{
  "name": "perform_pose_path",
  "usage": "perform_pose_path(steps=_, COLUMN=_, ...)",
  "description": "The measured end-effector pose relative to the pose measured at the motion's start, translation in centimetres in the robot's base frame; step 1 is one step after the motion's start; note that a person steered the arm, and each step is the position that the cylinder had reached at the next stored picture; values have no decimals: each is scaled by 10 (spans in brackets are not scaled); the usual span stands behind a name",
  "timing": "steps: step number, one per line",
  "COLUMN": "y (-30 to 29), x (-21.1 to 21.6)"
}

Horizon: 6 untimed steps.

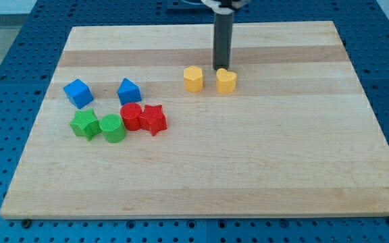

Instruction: Touch the top right side of the blue cube

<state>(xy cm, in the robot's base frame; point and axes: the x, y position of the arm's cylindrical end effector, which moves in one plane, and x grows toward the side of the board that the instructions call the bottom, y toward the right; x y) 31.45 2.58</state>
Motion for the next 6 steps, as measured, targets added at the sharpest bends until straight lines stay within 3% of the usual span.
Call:
perform_pose_path(steps=1, y=-39, x=-38)
perform_pose_path(steps=2, y=-91, x=-48)
perform_pose_path(steps=4, y=-216, x=37)
perform_pose_path(steps=6, y=-241, x=61)
